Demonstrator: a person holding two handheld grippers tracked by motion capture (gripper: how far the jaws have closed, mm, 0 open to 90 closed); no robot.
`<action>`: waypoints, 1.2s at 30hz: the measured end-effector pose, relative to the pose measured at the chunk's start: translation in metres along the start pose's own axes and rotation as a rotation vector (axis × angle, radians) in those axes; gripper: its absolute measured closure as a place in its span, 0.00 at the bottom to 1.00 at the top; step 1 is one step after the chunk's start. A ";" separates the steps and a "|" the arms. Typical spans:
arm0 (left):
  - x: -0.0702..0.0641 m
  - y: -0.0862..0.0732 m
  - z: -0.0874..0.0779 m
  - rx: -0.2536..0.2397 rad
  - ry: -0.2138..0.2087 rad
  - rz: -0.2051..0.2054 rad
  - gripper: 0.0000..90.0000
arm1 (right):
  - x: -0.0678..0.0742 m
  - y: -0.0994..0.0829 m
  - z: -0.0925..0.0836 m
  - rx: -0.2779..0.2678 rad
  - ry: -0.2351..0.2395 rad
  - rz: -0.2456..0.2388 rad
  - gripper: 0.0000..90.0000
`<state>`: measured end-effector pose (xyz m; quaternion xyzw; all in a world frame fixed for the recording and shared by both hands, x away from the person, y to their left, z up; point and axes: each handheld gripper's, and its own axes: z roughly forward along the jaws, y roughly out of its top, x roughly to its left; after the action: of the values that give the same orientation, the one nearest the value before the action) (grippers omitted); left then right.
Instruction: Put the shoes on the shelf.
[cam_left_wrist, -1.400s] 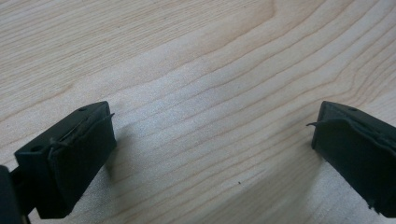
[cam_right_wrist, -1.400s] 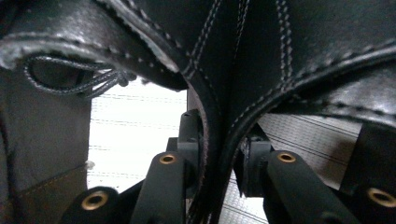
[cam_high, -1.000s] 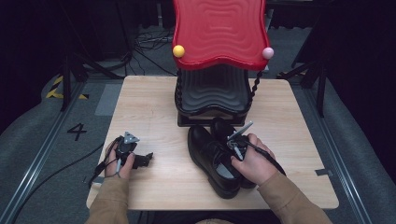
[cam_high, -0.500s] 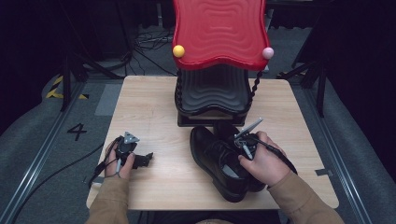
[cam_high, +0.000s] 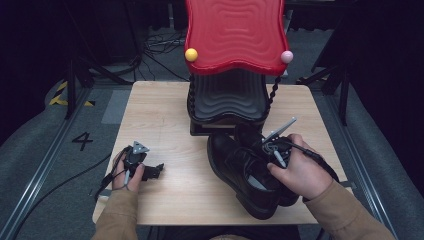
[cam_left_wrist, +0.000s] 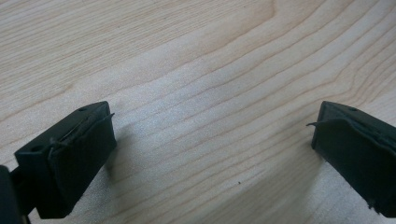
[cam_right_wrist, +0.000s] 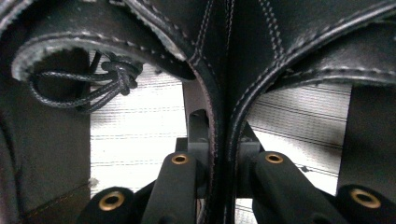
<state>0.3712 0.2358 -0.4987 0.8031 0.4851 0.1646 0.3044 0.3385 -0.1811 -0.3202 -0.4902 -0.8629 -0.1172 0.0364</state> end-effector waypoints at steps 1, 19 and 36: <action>0.000 0.000 0.000 0.000 0.000 0.000 0.00 | 0.000 -0.001 -0.004 -0.005 0.005 0.000 0.91; 0.000 0.000 0.000 0.000 0.000 0.001 0.00 | 0.008 0.003 -0.068 -0.035 -0.007 -0.023 0.91; 0.000 0.000 0.000 -0.002 0.001 0.001 0.00 | 0.011 0.016 -0.120 -0.082 -0.006 -0.036 0.91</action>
<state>0.3713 0.2359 -0.4988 0.8030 0.4847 0.1658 0.3046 0.3400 -0.1925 -0.1991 -0.4761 -0.8662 -0.1513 0.0115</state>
